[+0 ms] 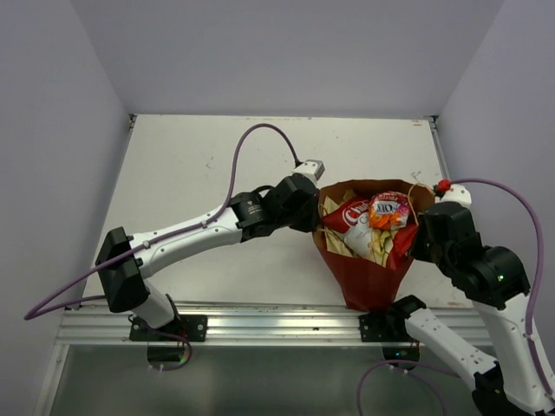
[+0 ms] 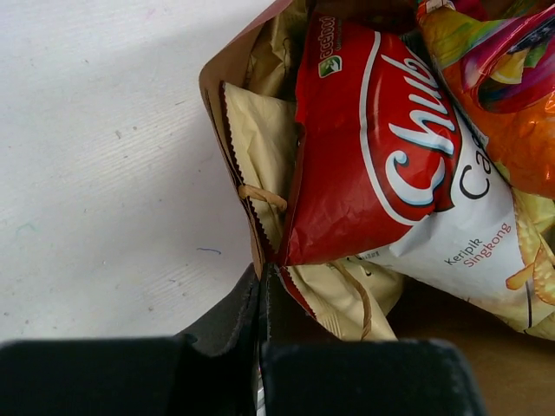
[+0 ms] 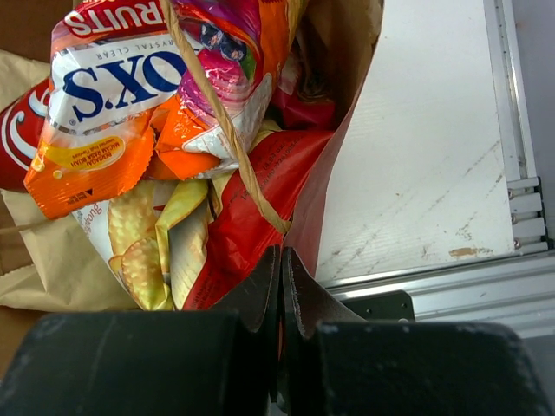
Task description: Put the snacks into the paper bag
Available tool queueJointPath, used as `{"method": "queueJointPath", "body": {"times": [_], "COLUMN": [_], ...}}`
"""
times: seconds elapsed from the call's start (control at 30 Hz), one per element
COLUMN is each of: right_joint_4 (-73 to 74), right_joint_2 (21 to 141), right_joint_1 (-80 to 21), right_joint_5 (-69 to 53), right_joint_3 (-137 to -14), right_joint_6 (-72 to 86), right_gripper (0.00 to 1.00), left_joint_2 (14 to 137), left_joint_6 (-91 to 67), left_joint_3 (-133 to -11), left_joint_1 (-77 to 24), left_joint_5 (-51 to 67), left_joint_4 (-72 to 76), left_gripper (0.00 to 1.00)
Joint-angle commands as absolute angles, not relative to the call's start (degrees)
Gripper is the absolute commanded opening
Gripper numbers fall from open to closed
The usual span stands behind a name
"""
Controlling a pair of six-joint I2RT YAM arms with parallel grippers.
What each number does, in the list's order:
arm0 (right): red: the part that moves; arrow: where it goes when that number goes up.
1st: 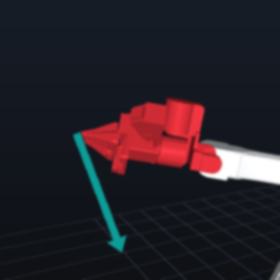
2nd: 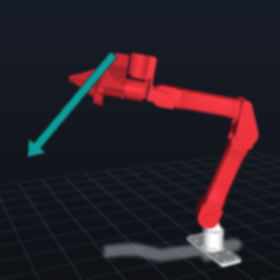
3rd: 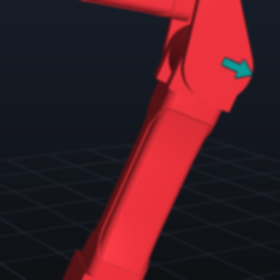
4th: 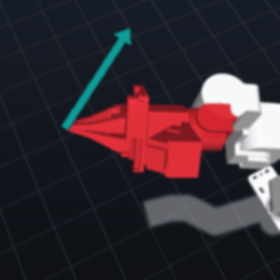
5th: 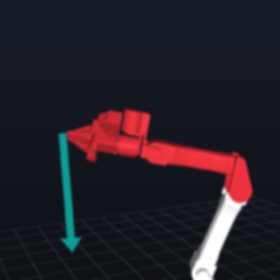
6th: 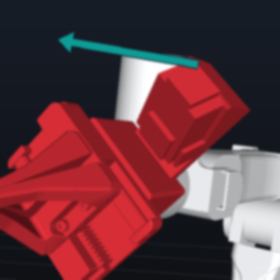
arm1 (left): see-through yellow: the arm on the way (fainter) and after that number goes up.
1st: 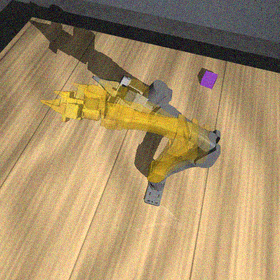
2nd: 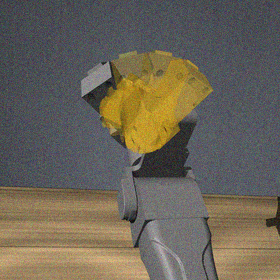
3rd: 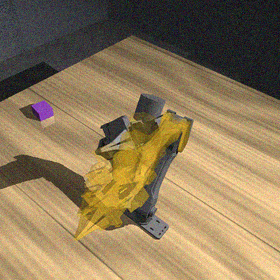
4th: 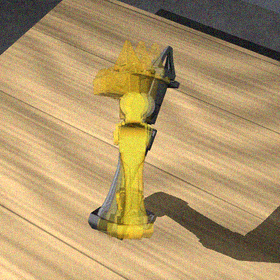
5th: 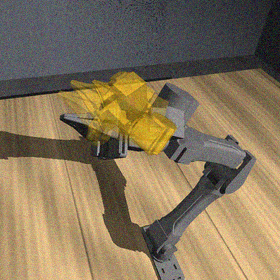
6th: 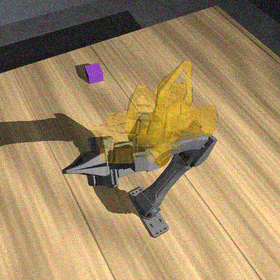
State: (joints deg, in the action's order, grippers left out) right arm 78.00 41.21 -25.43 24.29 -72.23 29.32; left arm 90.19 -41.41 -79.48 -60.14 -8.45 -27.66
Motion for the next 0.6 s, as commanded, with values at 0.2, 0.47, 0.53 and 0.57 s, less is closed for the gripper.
{"method": "queueJointPath", "body": {"times": [0.2, 0.47, 0.53, 0.57], "right_joint_4": [78.14, 71.99, 70.93, 70.58], "right_joint_2": [52.02, 65.29, 68.72, 70.04], "right_joint_1": [-25.58, -27.59, -30.66, -34.07], "right_joint_5": [17.41, 16.26, 17.48, 18.62], "right_joint_3": [-79.79, -93.15, -94.74, -96.05], "right_joint_6": [23.82, 20.39, 20.74, 21.0], "right_gripper": [0.0, 0.0, 0.0, 0.0], "left_joint_2": [83.41, 83.5, 82.88, 82.71], "left_joint_6": [-42.54, -40.96, -40.69, -40.35], "left_joint_3": [-96.23, -101.51, -101.69, -101.78], "left_joint_1": [-60.47, -60.21, -60.12, -59.94], "left_joint_5": [-23.2, -33.03, -34.97, -36.98], "left_joint_4": [-37.78, -44.91, -46.66, -47.28], "left_gripper": [0.0, 0.0, 0.0, 0.0]}}
